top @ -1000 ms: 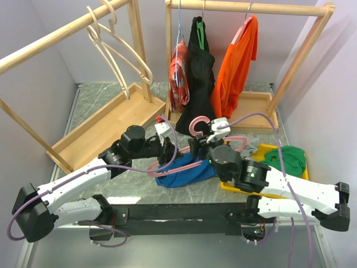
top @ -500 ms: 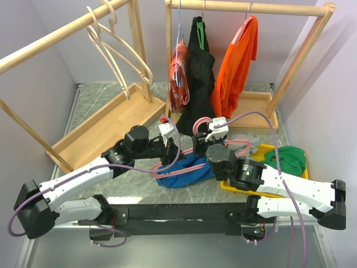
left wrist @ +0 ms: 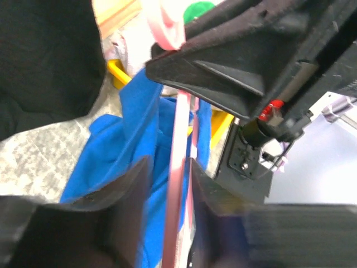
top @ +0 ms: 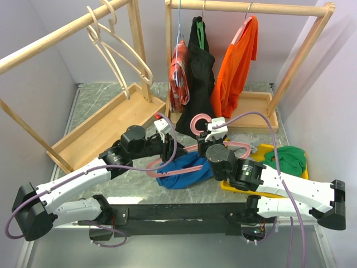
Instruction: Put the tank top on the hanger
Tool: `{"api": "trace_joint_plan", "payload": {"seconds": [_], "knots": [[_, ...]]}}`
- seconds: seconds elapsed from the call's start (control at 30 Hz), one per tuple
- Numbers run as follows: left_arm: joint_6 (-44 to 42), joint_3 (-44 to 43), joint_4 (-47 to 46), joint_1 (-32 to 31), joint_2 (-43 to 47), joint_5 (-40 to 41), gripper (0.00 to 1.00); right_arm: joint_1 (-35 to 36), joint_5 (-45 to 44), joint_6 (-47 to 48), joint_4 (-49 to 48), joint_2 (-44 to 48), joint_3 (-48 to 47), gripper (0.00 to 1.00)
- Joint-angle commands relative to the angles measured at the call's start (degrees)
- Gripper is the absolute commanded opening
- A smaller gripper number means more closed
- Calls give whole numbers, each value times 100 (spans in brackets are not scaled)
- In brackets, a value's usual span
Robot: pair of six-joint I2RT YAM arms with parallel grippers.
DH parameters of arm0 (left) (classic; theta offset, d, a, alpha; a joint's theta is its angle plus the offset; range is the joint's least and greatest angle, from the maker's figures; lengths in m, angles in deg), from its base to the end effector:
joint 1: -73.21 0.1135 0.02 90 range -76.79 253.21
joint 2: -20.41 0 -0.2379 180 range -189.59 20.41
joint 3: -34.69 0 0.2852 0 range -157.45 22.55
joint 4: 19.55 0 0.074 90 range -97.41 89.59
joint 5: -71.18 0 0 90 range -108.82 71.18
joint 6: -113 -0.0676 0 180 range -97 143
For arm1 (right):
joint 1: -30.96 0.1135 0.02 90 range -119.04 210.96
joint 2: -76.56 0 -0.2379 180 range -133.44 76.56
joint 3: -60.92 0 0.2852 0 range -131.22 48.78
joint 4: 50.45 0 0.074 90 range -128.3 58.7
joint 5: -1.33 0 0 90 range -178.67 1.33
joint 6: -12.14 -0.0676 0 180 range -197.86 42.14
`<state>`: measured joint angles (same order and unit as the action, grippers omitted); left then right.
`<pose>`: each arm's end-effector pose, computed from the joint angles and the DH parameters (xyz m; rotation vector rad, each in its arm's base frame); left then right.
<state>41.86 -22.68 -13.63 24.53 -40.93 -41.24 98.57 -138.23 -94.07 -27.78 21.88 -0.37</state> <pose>0.1951 -0.2610 0.2791 0.7794 1.7205 -1.1777 0.1538 0.2384 0.3078 -0.2002 1.7472 0.2645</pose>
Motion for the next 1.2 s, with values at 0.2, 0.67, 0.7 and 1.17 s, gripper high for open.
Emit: {"api": "trace_joint_plan", "payload": {"seconds": [0.2,0.67,0.7,1.17], "knots": [[785,-214,243,-18,34,1071,60,15,-440,100,-595,115,45,0],[1999,638,604,175,782,2848,56,-3,-484,118,-605,343,476,0],[2130,656,770,201,729,2874,55,23,-493,118,-604,335,493,0],[2641,384,667,254,-1547,2190,42,15,-634,144,-560,343,485,0]]}}
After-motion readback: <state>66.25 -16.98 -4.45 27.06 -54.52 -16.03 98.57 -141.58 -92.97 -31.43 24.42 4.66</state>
